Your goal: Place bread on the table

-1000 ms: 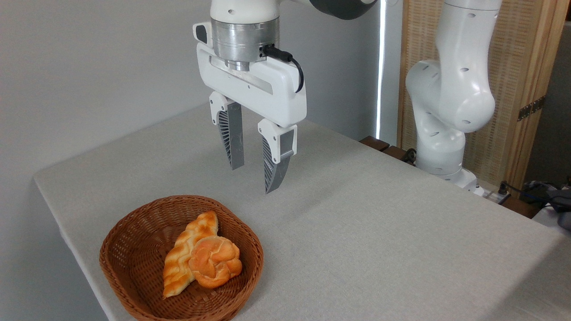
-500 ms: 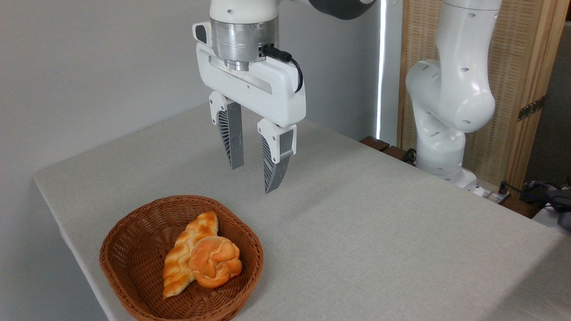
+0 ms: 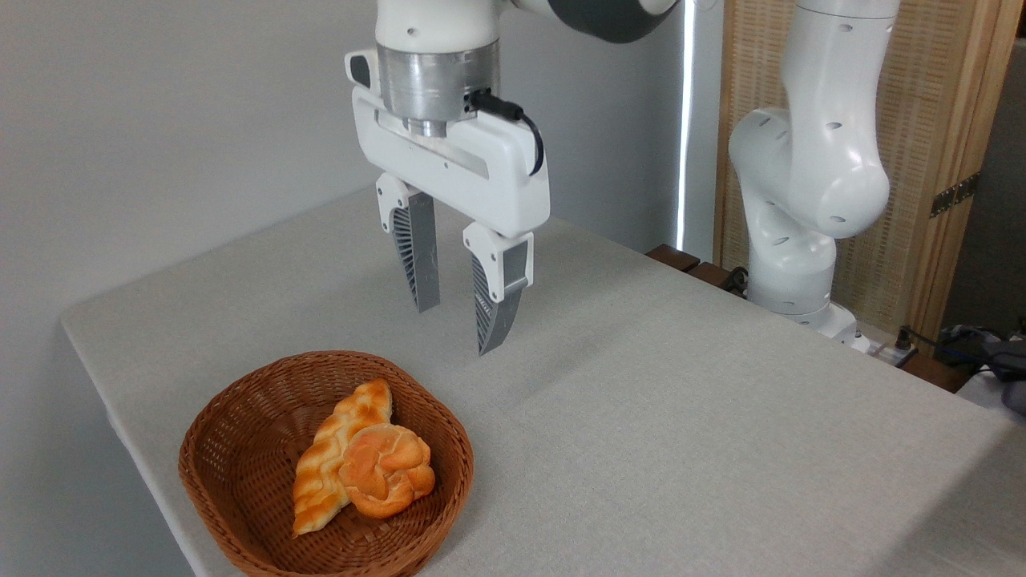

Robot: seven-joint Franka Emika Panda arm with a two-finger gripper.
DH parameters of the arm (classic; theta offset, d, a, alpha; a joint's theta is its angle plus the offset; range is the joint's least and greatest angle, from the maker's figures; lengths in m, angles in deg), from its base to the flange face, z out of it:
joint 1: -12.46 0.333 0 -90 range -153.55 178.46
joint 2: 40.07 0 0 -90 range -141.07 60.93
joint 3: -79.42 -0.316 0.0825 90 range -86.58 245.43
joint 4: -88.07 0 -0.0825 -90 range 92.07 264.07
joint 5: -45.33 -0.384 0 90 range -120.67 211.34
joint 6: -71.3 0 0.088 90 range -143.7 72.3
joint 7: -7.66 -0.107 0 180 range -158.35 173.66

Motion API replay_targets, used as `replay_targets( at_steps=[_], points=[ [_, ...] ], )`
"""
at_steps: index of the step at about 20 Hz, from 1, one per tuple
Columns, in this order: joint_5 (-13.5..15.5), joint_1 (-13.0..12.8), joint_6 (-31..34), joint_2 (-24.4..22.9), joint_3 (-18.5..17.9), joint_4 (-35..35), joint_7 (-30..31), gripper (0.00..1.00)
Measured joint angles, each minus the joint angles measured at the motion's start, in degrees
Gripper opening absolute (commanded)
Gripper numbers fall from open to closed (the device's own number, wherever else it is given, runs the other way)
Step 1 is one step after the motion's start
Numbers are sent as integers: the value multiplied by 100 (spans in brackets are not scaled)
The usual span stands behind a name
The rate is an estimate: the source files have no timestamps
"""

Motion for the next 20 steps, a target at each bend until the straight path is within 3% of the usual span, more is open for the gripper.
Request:
replay_targets(
  at_steps=[20],
  points=[
    [44, -36, 1, 148, 41, -10, 0, 100]
  ],
)
